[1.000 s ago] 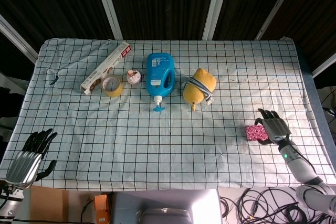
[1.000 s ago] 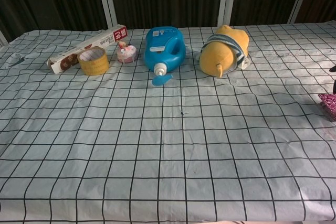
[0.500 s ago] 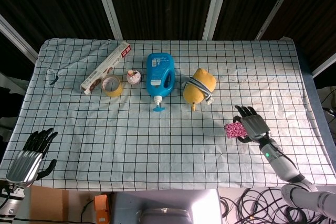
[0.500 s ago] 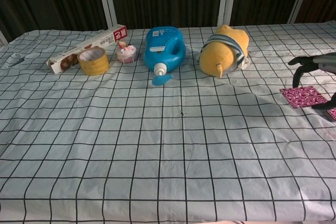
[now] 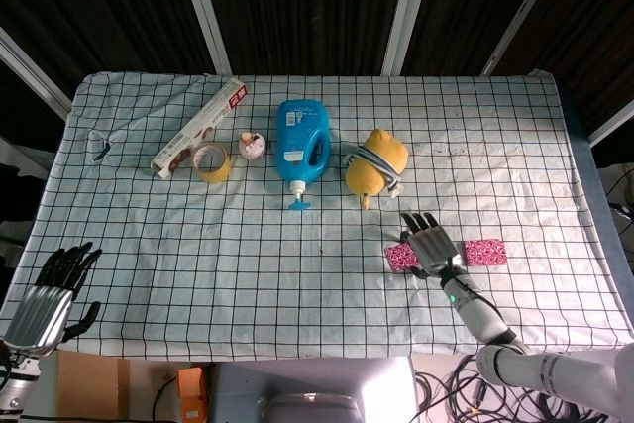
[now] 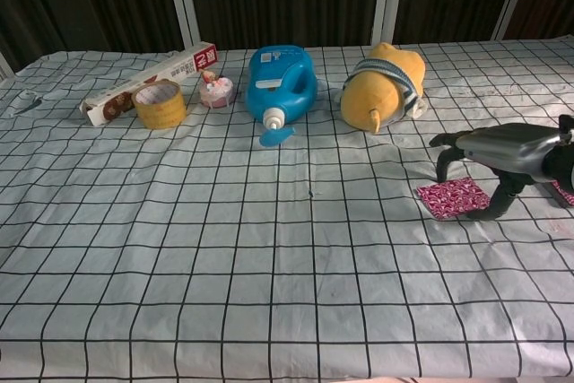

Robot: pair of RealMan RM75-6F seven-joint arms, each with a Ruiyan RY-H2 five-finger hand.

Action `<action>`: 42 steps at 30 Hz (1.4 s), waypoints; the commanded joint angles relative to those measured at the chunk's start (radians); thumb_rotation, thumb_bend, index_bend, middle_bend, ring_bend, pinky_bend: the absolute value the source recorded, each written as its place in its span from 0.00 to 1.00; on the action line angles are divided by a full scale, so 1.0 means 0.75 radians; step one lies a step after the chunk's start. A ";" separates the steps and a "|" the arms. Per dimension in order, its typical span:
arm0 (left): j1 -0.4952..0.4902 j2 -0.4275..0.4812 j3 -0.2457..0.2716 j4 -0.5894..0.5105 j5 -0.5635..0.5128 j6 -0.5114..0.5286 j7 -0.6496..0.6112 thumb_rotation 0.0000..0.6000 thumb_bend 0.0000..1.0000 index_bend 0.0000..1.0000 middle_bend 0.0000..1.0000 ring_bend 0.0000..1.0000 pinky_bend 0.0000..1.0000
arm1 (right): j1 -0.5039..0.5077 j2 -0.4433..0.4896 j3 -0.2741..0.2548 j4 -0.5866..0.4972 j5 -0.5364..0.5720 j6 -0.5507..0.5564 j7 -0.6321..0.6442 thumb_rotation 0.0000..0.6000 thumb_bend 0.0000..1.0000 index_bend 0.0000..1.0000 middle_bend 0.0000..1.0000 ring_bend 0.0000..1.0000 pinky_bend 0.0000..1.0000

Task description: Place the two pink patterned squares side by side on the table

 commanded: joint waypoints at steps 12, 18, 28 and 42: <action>0.003 -0.003 0.002 -0.004 0.001 -0.001 0.010 1.00 0.41 0.00 0.00 0.00 0.00 | -0.157 0.315 -0.089 -0.193 -0.218 0.179 0.205 1.00 0.18 0.17 0.00 0.00 0.07; 0.000 -0.006 0.003 -0.009 -0.003 -0.014 0.022 1.00 0.41 0.00 0.00 0.00 0.00 | -0.204 0.320 -0.129 -0.039 -0.206 0.127 0.288 1.00 0.18 0.21 0.00 0.00 0.08; -0.004 -0.008 0.000 -0.009 -0.016 -0.030 0.032 1.00 0.41 0.00 0.00 0.00 0.00 | -0.222 0.243 -0.124 0.193 -0.233 0.038 0.428 1.00 0.18 0.25 0.00 0.00 0.08; -0.003 -0.002 -0.003 -0.017 -0.028 -0.035 0.031 1.00 0.41 0.00 0.00 0.00 0.00 | -0.221 0.191 -0.093 0.306 -0.258 -0.029 0.522 1.00 0.18 0.28 0.00 0.00 0.11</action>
